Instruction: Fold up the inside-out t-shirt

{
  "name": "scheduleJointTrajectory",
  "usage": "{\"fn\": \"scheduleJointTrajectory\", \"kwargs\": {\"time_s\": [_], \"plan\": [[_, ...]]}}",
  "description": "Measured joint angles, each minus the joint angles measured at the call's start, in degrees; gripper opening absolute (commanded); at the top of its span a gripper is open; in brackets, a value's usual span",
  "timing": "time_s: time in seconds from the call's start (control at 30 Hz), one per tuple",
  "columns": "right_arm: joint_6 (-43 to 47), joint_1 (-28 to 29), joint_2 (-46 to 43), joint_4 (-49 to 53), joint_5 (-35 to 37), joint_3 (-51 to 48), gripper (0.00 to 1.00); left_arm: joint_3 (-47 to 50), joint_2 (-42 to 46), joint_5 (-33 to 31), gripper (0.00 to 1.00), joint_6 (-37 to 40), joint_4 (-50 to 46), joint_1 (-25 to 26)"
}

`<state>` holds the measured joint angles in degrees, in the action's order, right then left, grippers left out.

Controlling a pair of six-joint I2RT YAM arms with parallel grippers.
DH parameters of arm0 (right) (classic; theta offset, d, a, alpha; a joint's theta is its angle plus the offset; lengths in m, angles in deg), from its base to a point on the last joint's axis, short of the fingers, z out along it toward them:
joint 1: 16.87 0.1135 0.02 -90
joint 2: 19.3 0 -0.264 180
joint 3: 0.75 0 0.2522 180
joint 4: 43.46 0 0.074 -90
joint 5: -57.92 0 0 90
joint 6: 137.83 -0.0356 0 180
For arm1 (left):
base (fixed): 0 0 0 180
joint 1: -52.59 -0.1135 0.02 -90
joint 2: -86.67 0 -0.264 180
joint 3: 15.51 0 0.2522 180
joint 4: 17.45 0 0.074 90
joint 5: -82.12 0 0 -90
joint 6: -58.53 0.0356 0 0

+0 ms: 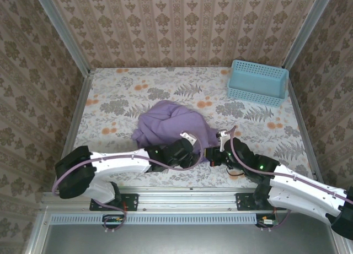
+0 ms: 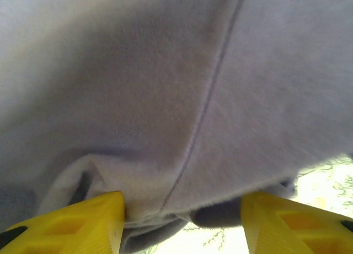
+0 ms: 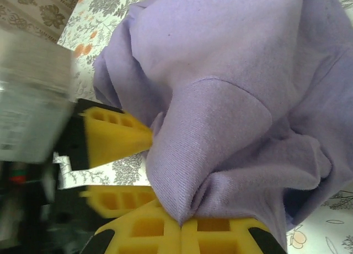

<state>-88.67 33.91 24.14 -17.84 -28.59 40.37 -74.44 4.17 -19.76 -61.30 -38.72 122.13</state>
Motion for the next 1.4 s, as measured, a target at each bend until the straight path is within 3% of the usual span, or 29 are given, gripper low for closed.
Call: {"fn": "scheduleJointTrajectory", "kwargs": {"time_s": [0.13, 0.27, 0.4, 0.53, 0.57, 0.8, 1.07, 1.4], "plan": [[0.17, 0.17, -0.61, -0.09, -2.10, 0.00, 0.00, 0.00, -1.07, 0.37, 0.62, -0.57, 1.68, -4.09], [0.15, 0.26, -2.64, 0.07, -2.43, -0.35, 0.00, -0.24, -2.49, 1.18, 0.43, -0.61, 3.61, -7.41], [-0.22, -0.39, -3.93, 2.93, 0.39, -0.74, 0.00, -0.26, -3.17, 3.10, 0.26, -0.17, 4.70, -7.52], [-1.31, -3.89, -3.91, 5.90, 3.48, -1.62, 0.12, 0.20, -2.95, 4.70, 0.11, 0.76, 6.78, -6.54], [-1.62, -4.63, -3.56, 6.93, 4.42, -1.66, 0.20, 0.61, -2.58, 5.07, 0.09, 1.09, 7.21, -6.10], [-2.45, -5.57, 0.17, 14.78, 10.51, -0.81, 0.48, 3.21, -0.46, 7.23, 0.07, 1.22, 9.33, -2.45], [-3.93, 4.09, 1.95, 15.43, 13.57, 0.59, 0.63, 3.21, -0.46, 8.50, 0.08, 1.20, 10.99, -2.12], [-7.41, 5.40, 16.79, 15.10, 22.82, 3.58, 0.79, 3.21, -0.46, 10.84, 0.12, 1.22, 12.22, -2.03]]}}
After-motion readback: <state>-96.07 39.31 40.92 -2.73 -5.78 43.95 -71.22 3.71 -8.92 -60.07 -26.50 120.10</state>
